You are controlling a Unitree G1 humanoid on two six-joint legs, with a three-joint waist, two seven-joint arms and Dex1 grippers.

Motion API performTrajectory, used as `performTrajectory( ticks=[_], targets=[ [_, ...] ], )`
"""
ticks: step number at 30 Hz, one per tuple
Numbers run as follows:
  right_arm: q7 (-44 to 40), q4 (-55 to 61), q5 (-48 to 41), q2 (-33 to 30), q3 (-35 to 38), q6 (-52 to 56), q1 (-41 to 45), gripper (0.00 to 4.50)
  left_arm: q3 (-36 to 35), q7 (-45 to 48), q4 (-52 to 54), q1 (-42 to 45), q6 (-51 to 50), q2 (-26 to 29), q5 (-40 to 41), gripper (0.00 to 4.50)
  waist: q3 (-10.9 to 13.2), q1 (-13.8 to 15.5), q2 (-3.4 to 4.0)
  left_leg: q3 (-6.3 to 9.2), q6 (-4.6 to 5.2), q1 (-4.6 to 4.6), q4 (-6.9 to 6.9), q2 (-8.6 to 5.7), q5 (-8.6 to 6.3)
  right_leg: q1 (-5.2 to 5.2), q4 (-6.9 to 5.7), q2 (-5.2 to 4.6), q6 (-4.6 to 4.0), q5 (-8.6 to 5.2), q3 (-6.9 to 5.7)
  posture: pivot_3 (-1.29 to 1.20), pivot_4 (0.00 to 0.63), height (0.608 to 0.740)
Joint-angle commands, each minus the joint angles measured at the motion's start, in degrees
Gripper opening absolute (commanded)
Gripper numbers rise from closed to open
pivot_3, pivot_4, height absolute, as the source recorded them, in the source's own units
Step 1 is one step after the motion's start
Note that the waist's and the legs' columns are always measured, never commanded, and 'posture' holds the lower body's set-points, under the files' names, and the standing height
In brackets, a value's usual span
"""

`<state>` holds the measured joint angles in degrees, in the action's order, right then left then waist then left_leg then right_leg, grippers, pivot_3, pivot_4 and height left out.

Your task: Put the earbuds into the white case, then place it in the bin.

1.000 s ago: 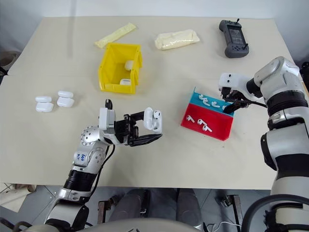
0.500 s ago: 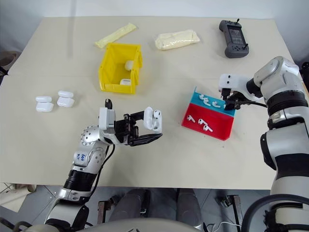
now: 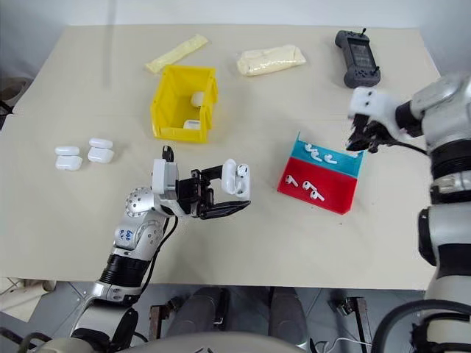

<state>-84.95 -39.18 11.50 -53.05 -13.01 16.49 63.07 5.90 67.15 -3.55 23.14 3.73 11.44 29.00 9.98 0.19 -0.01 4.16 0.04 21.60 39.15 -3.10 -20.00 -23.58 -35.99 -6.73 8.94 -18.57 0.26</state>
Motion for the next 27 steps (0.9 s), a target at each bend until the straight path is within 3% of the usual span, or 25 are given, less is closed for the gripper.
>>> performTrajectory(
  ticks=[1,4,8,13,16,20,27],
  targets=[
    [-4.3,19.9,-11.2,-2.4,7.9,16.6,-8.8,0.57,0.2,0.6,-0.8,1.7,0.0,-0.7,0.7,2.74,0.0,0.1,0.00,0.01,0.00,0.00,0.00,0.01,0.00,0.04,0.00,0.01,0.00,0.00,-0.01,0.00,0.150,0.740],
    [-1.4,34.8,-19.1,-2.4,13.6,29.3,-17.6,0.57,0.1,1.0,-2.3,2.7,0.4,-0.9,0.4,2.74,0.0,0.3,0.00,0.03,0.00,0.00,0.04,0.03,0.00,0.05,-0.01,0.00,0.00,0.00,-0.02,0.00,0.150,0.740],
    [8.0,53.9,-33.6,8.3,27.2,39.3,-30.9,0.57,0.0,0.6,-4.4,4.7,0.2,-1.8,0.2,2.74,0.0,0.6,-0.01,0.02,-0.02,-0.01,0.06,0.11,-0.01,0.02,-0.01,0.07,0.00,0.00,0.00,0.00,0.150,0.740],
    [21.5,64.6,-45.8,21.9,37.1,46.2,-35.8,0.57,1.1,1.0,-5.4,5.8,-2.0,-0.3,-1.5,2.74,0.0,1.1,0.00,0.00,-0.03,-0.02,0.11,0.02,-0.01,-0.02,-0.08,0.03,0.01,0.01,0.06,0.00,0.150,0.740],
    [29.5,67.3,-56.3,29.2,41.7,53.0,-34.2,0.57,1.4,0.4,-6.3,6.9,-2.3,0.5,-3.0,2.74,0.0,1.1,0.00,0.06,-0.02,-0.02,0.12,-0.01,-0.01,0.00,-0.11,0.03,0.00,0.02,0.04,0.00,0.150,0.740],
    [36.9,70.6,-64.9,33.7,42.1,55.4,-35.5,0.57,1.9,-0.7,-6.8,7.6,-2.9,1.2,-5.0,2.74,0.0,1.1,0.00,0.09,-0.02,-0.03,0.12,-0.05,-0.01,-0.04,-0.41,-0.01,-0.01,0.03,0.04,0.00,0.150,0.740],
    [43.4,73.5,-68.8,34.5,35.9,50.4,-42.8,0.57,2.0,-2.3,-6.0,8.3,-4.3,1.3,-6.2,2.74,0.0,0.9,0.00,0.09,-0.01,-0.04,0.09,-0.08,-0.01,-0.04,-0.43,0.01,-0.01,0.03,0.05,0.00,0.150,0.740]
  ],
)
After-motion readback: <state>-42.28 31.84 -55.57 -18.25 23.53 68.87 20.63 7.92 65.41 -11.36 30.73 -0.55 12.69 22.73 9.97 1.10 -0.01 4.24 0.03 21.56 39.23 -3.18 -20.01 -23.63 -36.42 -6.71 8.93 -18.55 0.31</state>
